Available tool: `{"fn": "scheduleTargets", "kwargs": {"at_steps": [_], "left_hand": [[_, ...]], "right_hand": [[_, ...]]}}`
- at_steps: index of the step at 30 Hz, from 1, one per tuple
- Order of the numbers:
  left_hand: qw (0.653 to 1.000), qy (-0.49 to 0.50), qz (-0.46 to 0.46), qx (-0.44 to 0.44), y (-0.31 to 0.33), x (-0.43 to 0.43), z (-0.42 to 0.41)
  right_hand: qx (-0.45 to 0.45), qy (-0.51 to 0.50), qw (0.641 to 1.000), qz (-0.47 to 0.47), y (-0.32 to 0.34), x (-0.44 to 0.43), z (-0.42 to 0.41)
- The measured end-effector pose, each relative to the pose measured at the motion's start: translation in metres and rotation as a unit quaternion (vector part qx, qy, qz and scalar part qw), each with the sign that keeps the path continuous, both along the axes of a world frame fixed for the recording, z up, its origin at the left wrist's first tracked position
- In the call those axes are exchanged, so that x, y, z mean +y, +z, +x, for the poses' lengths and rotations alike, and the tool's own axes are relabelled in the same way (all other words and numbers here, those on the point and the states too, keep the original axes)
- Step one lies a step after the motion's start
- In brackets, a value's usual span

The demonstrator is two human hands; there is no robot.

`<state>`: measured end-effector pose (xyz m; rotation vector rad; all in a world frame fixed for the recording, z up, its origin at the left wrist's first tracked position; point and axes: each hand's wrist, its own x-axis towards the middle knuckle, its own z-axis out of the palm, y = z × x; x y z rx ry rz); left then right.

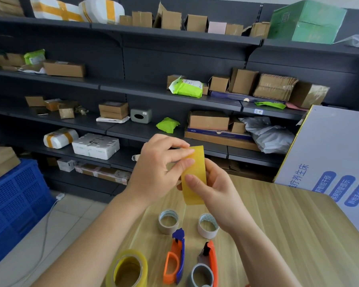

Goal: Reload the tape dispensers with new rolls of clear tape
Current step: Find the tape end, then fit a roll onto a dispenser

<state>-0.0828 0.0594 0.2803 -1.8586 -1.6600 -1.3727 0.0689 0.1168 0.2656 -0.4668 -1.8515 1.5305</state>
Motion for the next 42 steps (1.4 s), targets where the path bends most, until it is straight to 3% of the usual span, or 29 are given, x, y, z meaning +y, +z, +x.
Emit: {"fn": "scheduleTargets", "kwargs": {"at_steps": [4,9,15,27,32,38,42], "left_hand": [[1.0,0.005,0.019,0.008,0.001,0.001,0.004],[0.999,-0.003,-0.042,-0.02,0.007,0.001,0.007],[0.99,0.026,-0.082,0.111,-0.005,0.01,0.011],[0.99,-0.079,-0.077,-0.086,-0.024,0.012,0.003],[0.985,-0.088,-0.07,-0.134,-0.019,0.011,-0.001],[0.998,-0.044,-0.04,-0.001,-0.021,0.017,0.005],[1.0,-0.007,0.008,0.025,-0.028,0.016,0.006]], "right_hand": [[-0.038,-0.029,0.998,0.042,-0.004,0.001,-0.002],[-0.087,-0.051,0.991,0.091,-0.009,0.0,-0.004],[-0.119,-0.064,0.986,0.099,-0.015,0.0,-0.002],[-0.12,-0.013,0.993,0.011,-0.015,0.009,0.003],[-0.131,-0.014,0.991,0.022,-0.015,0.011,0.001],[-0.098,0.004,0.995,-0.014,-0.012,0.012,0.001],[-0.05,0.036,0.995,-0.083,-0.011,0.017,0.004]]}}
